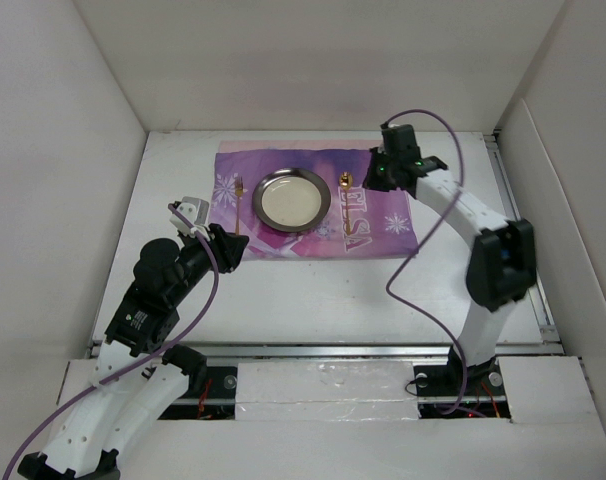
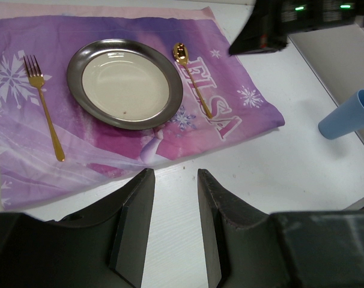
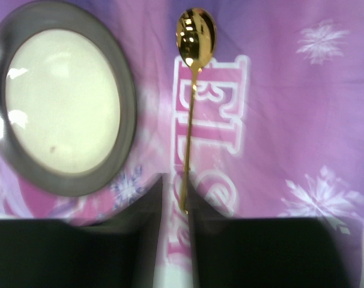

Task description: Set the dinner table for one person

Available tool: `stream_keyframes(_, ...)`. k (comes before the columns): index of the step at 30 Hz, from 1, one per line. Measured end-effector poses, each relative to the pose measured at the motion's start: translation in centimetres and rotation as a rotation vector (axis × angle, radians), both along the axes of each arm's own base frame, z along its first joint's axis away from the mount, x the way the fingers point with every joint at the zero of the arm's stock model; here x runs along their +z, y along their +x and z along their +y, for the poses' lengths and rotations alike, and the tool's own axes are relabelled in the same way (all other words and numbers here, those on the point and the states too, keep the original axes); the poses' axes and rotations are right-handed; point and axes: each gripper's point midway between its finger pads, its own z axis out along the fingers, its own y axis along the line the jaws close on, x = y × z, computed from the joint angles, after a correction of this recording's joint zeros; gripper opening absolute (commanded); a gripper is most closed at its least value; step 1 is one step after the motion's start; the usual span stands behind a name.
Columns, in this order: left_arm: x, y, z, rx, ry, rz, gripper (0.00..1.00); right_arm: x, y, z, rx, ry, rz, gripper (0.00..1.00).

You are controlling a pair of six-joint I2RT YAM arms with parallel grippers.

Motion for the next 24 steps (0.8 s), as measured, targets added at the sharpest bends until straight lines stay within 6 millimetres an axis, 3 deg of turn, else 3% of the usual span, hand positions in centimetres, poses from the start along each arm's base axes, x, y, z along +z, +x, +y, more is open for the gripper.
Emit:
stream_keyframes(3, 0.1, -0.2, -0.1, -0.011, -0.002, -0.003, 0.32, 6.5, -3.8, -3.3, -0.110, 0.025, -0.167, 0.00)
stream_keyframes(5, 0.3, -0.3, -0.2, -0.017, -0.005, -0.009, 0.32, 10.2, -6.5, -6.7, -0.226, 0.035, -0.306, 0.00)
stream_keyframes(8, 0.7, -0.7, -0.3, -0.031, -0.014, -0.025, 0.32, 12.8, -11.5, -13.7, -0.450, 0.036, -0.452, 0.02)
stream_keyframes(10, 1.0, -1.0, -0.2, -0.036, -0.020, -0.039, 0.32, 12.8, -14.1, -18.8, -0.618, 0.009, -0.492, 0.19)
stream_keyframes(12, 1.2, -1.1, -0.2, -0.040, -0.024, -0.047, 0.32, 11.9, -16.1, -23.0, -0.765, -0.041, -0.497, 0.48)
stream_keyframes(15, 1.3, -1.2, -0.2, -0.044, -0.024, -0.049, 0.32, 9.8, -18.5, -27.0, -0.906, -0.099, -0.461, 0.62)
stream_keyframes(19, 1.3, -1.3, -0.4, -0.052, -0.025, -0.051, 0.32, 7.7, -18.6, -29.5, -0.986, -0.133, -0.400, 0.63)
stream_keyframes(24, 1.7, -1.6, -0.3, -0.053, -0.031, -0.064, 0.32, 1.5, -17.1, -31.2, -1.019, -0.169, -0.198, 0.60)
